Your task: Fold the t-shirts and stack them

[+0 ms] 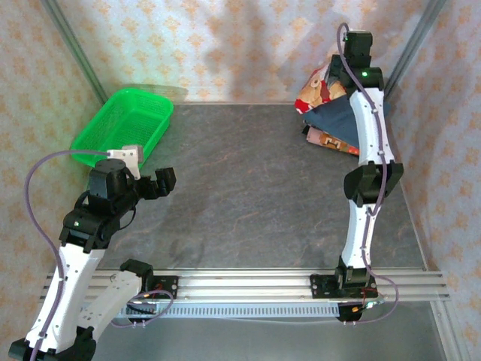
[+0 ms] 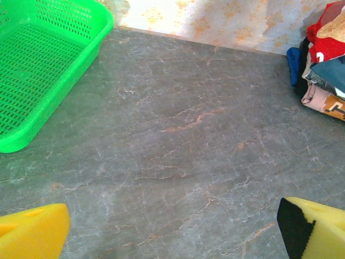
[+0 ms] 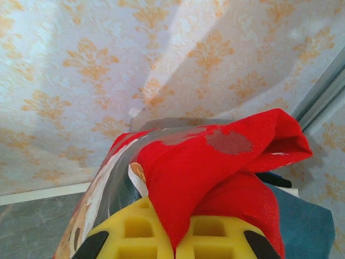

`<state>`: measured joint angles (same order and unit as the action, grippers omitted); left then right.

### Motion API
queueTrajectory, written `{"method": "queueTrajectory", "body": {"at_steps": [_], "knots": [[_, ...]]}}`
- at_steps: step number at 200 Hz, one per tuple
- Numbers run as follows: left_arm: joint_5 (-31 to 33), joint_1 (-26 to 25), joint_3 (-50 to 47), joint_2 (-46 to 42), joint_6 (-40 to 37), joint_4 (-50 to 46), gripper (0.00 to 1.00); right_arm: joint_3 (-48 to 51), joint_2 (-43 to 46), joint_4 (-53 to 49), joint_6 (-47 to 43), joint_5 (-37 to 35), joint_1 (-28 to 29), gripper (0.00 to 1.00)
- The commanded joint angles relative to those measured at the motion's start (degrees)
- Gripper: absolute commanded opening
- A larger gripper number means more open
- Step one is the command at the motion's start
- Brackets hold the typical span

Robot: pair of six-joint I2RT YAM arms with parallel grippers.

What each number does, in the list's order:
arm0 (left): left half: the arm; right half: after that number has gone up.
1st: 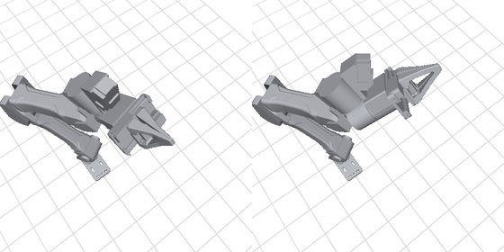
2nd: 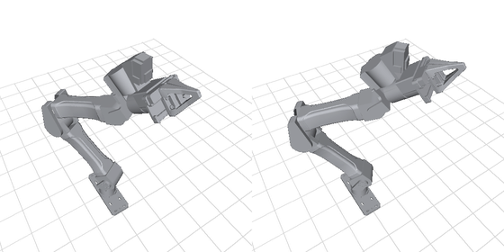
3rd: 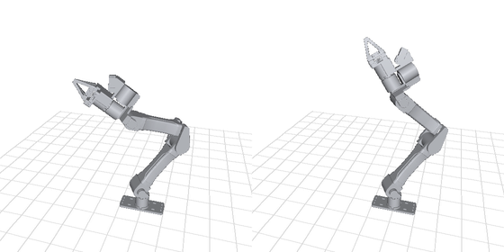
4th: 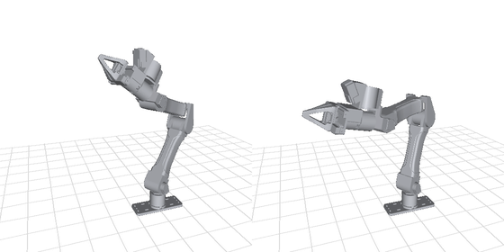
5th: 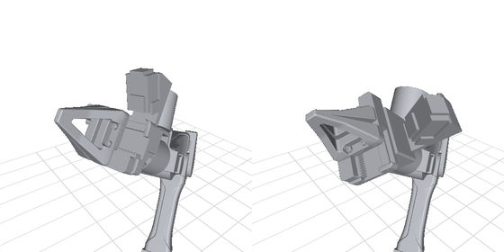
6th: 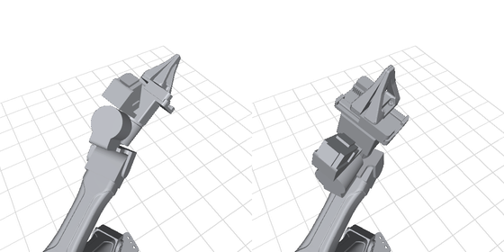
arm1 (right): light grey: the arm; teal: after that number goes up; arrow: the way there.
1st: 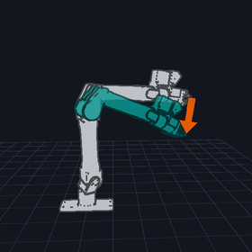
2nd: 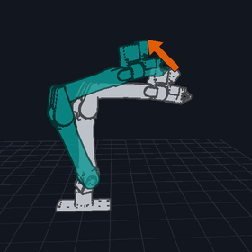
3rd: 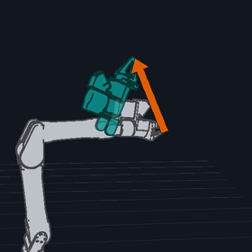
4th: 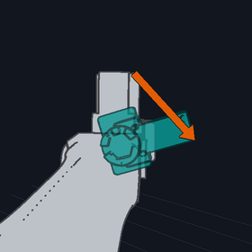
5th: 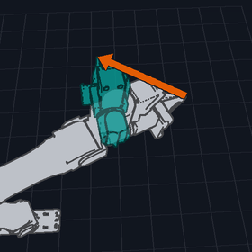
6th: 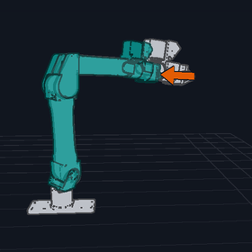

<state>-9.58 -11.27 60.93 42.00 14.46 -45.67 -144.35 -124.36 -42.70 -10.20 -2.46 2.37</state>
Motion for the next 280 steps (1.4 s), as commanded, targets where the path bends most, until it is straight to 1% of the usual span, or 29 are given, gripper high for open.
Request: {"method": "queueTrajectory", "body": {"at_steps": [1, 39, 68, 84, 110, 125, 142, 145, 154, 161, 180, 208, 223, 236, 266, 280], "knots": [[1.4, -0.3, 0.0, -1.1, -0.7, -1.6, 1.0, 4.4, 2.9, 4.7, -1.7, -0.5, -2.7, 0.0], [1.5, -0.3, -0.8, -1.6, -0.5, -2.1, 1.0, 9.4, 4.6, 10.5, -5.2, -1.2, -4.1, 0.0], [1.3, -0.3, -0.5, -1.0, -0.3, -2.4, 1.0, 14.8, 6.0, 16.3, -10.0, -1.0, -4.5, 0.0], [1.1, -0.3, -0.6, -0.9, -0.3, -2.7, 1.0, 15.9, 6.1, 17.4, -10.1, -2.0, -4.8, 0.0], [1.1, -0.3, -0.9, -0.8, -0.3, -2.9, 1.0, 20.9, 7.9, 23.0, -9.7, -3.8, -4.8, 0.0], [1.2, -0.3, -1.2, -0.6, -0.2, -2.7, 1.0, 28.9, 11.3, 31.4, -9.4, -4.6, -4.8, 0.0], [1.1, -0.3, -1.4, -0.4, 0.0, -2.3, 1.0, 44.0, 17.4, 47.9, -10.2, -4.4, -4.8, 0.0], [1.1, -0.3, -1.4, -0.3, 0.0, -2.2, 1.0, 47.7, 19.0, 53.2, -10.8, -4.4, -4.8, 0.0], [0.9, -0.3, -1.5, -0.1, 0.1, -1.8, 1.0, 53.8, 21.0, 61.6, -11.5, -4.7, -4.8, 0.0], [0.7, -0.3, -1.6, 0.1, 0.2, -1.6, 1.0, 56.6, 21.6, 65.9, -12.1, -6.3, -4.8, 0.0], [0.2, -0.3, -1.8, 0.8, 0.3, -1.0, 1.0, 56.7, 21.5, 65.4, -13.9, -6.1, -5.2, 0.0], [-0.6, -0.3, -2.3, 1.6, 0.7, -0.3, 1.0, 57.7, 21.3, 67.4, -15.5, -5.8, -5.2, 0.0], [-0.7, -0.3, -2.6, 1.7, 0.7, -0.3, 1.0, 58.7, 21.4, 68.5, -15.9, -7.7, -5.2, 0.0], [-0.6, -0.3, -2.9, 1.6, 0.7, -0.5, 1.0, 59.8, 21.6, 67.3, -16.6, -10.0, -5.3, 0.0], [-0.9, -0.3, -3.6, 1.3, 0.6, -0.2, 1.0, 65.1, 24.0, 65.9, -13.2, -10.8, -6.4, 0.0], [-0.9, -0.3, -3.6, 1.3, 0.5, -0.1, 1.0, 66.2, 24.4, 63.0, -10.7, -11.1, -7.5, 0.0]]}}
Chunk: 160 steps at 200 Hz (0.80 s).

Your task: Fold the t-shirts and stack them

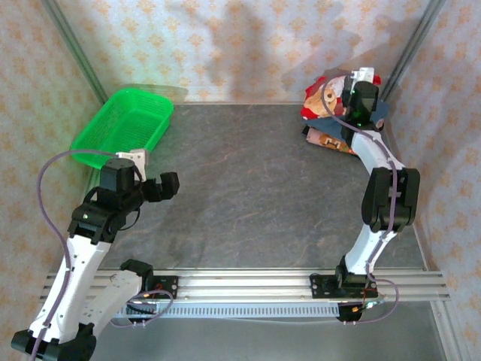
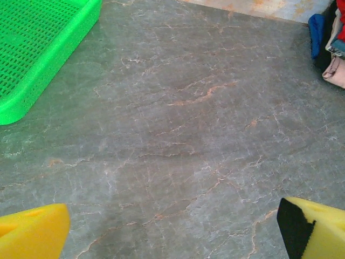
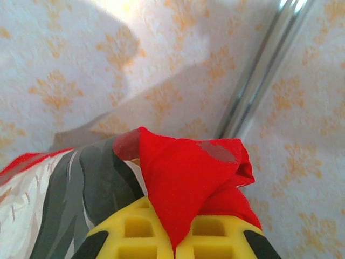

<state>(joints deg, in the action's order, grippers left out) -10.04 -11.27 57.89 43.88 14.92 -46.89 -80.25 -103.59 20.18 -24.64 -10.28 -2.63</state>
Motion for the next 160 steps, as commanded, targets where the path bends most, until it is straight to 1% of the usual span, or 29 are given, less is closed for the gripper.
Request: {"method": "queueTrajectory", "body": {"at_steps": [1, 13, 64, 85, 111, 117, 125, 132, 134, 146, 160], "knots": [[-0.5, -0.3, -0.6, -0.6, 0.0, 1.1, 1.0, 2.1, 3.7, -0.1, 3.9, -3.2, -2.6, 0.0], [-0.4, -0.3, -0.7, -0.5, 0.0, 1.2, 1.0, 2.3, 4.2, -2.9, 5.3, -3.0, -3.3, 0.0], [-0.5, -0.3, -1.3, -0.3, 0.1, 1.4, 1.0, 5.8, 6.5, -8.5, 8.0, -1.2, -6.3, 0.0], [-0.7, -0.3, -1.5, -0.1, 0.3, 1.6, 1.0, 7.0, 7.1, -12.2, 11.3, -0.1, -8.1, 0.0], [-1.2, -0.2, -1.7, 0.1, 0.5, 1.7, 1.0, 6.5, 6.4, -17.2, 14.7, 3.5, -10.1, 0.01], [-1.2, -0.3, -1.8, 0.1, 0.6, 1.6, 1.0, 6.6, 6.3, -17.8, 15.2, 3.7, -10.3, 0.05], [-1.3, -0.3, -1.9, 0.1, 0.7, 1.6, 1.0, 6.8, 5.9, -18.1, 15.7, 4.2, -10.4, 0.19], [-1.4, -0.3, -1.9, 0.1, 0.7, 1.6, 1.0, 6.9, 5.7, -18.3, 16.0, 4.7, -10.4, 0.26], [-1.5, -0.3, -2.0, 0.1, 0.7, 1.6, 1.0, 6.9, 5.6, -18.4, 16.0, 4.7, -10.5, 0.27], [-1.2, -0.3, -2.1, 0.1, 0.7, 1.5, 1.0, 6.7, 4.9, -19.0, 17.0, 5.1, -10.5, 0.46], [-1.0, -0.3, -2.0, 0.2, 0.7, 1.2, 1.0, 6.4, 4.1, -19.7, 17.8, 5.5, -10.5, 0.63]]}}
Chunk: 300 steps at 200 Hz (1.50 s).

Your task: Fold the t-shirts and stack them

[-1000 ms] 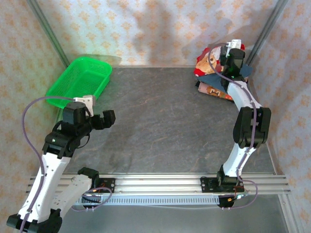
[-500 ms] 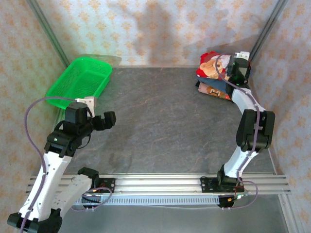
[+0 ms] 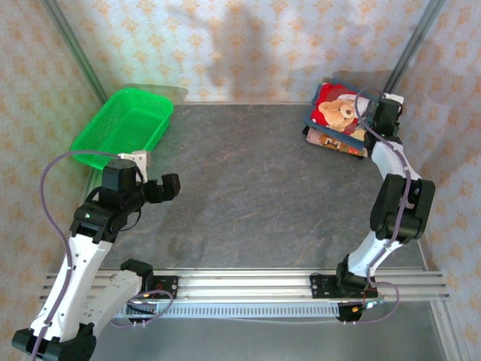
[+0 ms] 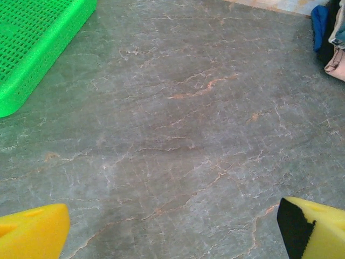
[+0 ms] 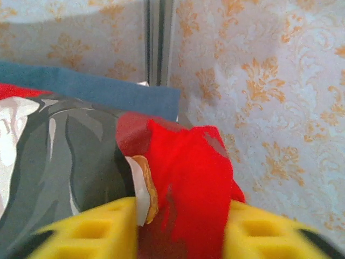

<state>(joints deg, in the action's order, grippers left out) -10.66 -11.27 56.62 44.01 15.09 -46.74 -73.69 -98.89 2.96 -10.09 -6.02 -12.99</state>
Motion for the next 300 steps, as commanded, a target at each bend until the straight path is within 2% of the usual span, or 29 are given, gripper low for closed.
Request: {"method": "queueTrajectory", "body": {"at_steps": [1, 15, 29, 67, 104, 120, 128, 155, 170, 187, 211, 220, 233, 247, 265, 300], "knots": [[-0.4, -0.3, -0.7, 0.0, 0.5, 1.0, 1.0, -0.1, -0.7, -2.6, 3.3, 1.2, -0.1, 0.63], [-0.1, -0.3, -0.6, 0.0, 0.5, 0.6, 1.0, -0.2, -0.8, -2.8, 4.1, 1.9, -0.1, 0.76], [0.2, -0.3, -0.4, -0.1, 0.4, 0.1, 1.0, -0.5, -0.7, -3.6, 4.2, 1.8, -0.2, 0.82], [0.8, -0.3, -0.4, -0.3, 0.9, -0.1, 1.0, 3.3, 3.6, -3.3, 4.3, 3.9, -0.2, 0.88], [1.0, -0.3, 0.9, 0.3, 1.9, 1.1, 1.0, 8.8, 12.5, -4.2, 5.6, 9.1, -0.2, 0.9], [2.3, -0.2, 1.6, 0.5, 2.5, 2.0, 1.0, 12.4, 18.7, -6.6, 7.7, 13.0, -0.2, 0.92], [3.3, -0.2, 1.9, 0.6, 2.9, 2.6, 1.0, 14.2, 22.1, -8.5, 9.4, 14.5, -0.2, 1.0], [7.1, 0.0, 1.2, 0.7, 3.7, 6.0, 1.0, 25.3, 36.8, -13.4, 14.7, 17.6, -0.3, 0.99], [12.4, 0.4, -0.1, 1.1, 4.0, 7.7, 1.0, 32.1, 45.9, -16.8, 16.9, 17.0, -0.2, 0.99], [18.0, 2.4, -4.4, 1.5, 4.0, 11.6, 1.0, 39.4, 54.8, -19.5, 18.0, 18.2, -0.1, 0.99], [20.2, 7.4, -14.6, 1.8, 3.1, 22.8, 1.0, 47.2, 62.0, -21.5, 21.3, 17.8, 0.6, 0.99], [22.0, 8.4, -18.4, 2.2, 2.7, 27.5, 1.0, 49.5, 62.2, -18.5, 22.7, 18.7, 1.6, 0.99], [22.7, 9.5, -22.7, 3.4, 1.5, 34.0, 1.0, 51.5, 60.0, -14.2, 24.4, 14.7, 4.5, 0.99], [23.7, 9.6, -27.8, 4.5, -1.7, 43.8, 1.0, 50.4, 56.1, -11.7, 21.6, 10.8, 6.5, 0.99], [25.1, 9.7, -32.9, 7.3, -7.3, 57.3, 1.0, 51.0, 50.5, -2.4, 19.1, 10.5, 7.3, 0.99], [25.2, 11.0, -33.6, 17.6, -9.6, 65.2, 1.0, 56.4, 38.3, 20.6, 15.8, 7.1, 7.5, 0.99]]}}
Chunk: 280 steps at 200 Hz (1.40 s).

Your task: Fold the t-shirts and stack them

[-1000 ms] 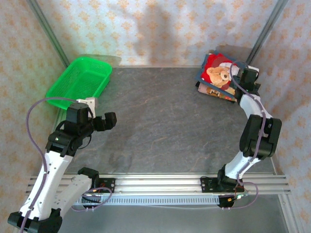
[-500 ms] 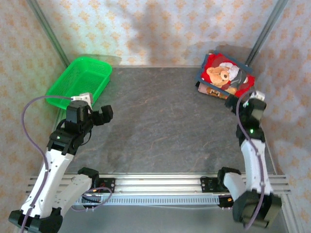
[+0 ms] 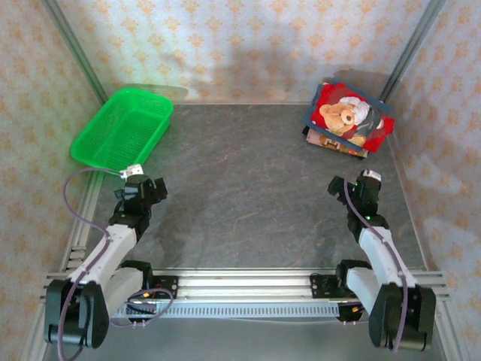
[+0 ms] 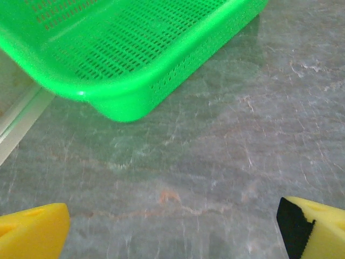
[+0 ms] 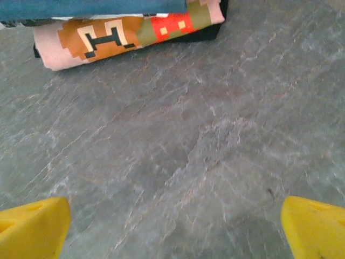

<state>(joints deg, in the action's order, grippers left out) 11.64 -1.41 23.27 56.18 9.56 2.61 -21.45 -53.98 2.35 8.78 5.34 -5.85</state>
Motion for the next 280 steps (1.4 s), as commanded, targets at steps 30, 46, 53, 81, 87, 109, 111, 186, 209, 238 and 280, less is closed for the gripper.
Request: {"method": "queueTrajectory", "body": {"at_steps": [30, 46, 53, 81, 87, 109, 111, 186, 209, 238, 280], "knots": [[1.8, 1.3, -1.7, 14.1, -2.9, 26.1, 1.0, 5.5, -13.5, 36.1, -6.0, -4.9, 0.8, 0.99], [1.3, 1.3, 0.0, 17.8, -2.8, 28.5, 1.0, 4.3, -18.3, 39.9, -7.2, -6.1, 0.8, 0.99], [0.6, 1.3, 0.5, 19.4, -3.1, 30.5, 1.0, 3.3, -20.1, 40.3, -6.6, -6.8, 0.8, 0.99], [-2.7, 0.8, 4.9, 26.3, -6.0, 30.3, 1.0, 2.9, -24.8, 46.0, -5.8, -2.6, 1.1, 0.99], [-4.7, 0.7, 4.6, 26.8, -7.2, 32.0, 1.0, 3.4, -26.4, 48.5, -6.2, -2.5, 1.5, 0.99], [-8.1, 0.7, 1.4, 28.7, -8.3, 39.0, 1.0, 1.8, -30.7, 48.8, -8.1, -2.8, 3.1, 0.99], [-8.3, 0.7, 1.3, 28.8, -8.4, 39.2, 1.0, 1.5, -31.1, 48.4, -8.2, -3.1, 3.3, 0.99], [-9.9, 0.2, 1.2, 29.6, -9.9, 39.9, 1.0, 0.6, -34.3, 50.5, -9.3, -8.0, 5.8, 0.99], [-9.5, 0.0, 1.2, 29.6, -10.0, 39.9, 1.0, 0.2, -34.2, 49.3, -9.4, -7.8, 5.8, 0.99], [-9.4, 0.0, 1.2, 29.6, -10.1, 39.9, 1.0, -0.2, -34.2, 48.8, -9.8, -6.9, 5.8, 0.99], [-9.3, -0.1, 1.2, 29.6, -10.1, 39.9, 1.0, -0.3, -34.3, 48.7, -9.8, -6.9, 5.8, 0.99]]}}
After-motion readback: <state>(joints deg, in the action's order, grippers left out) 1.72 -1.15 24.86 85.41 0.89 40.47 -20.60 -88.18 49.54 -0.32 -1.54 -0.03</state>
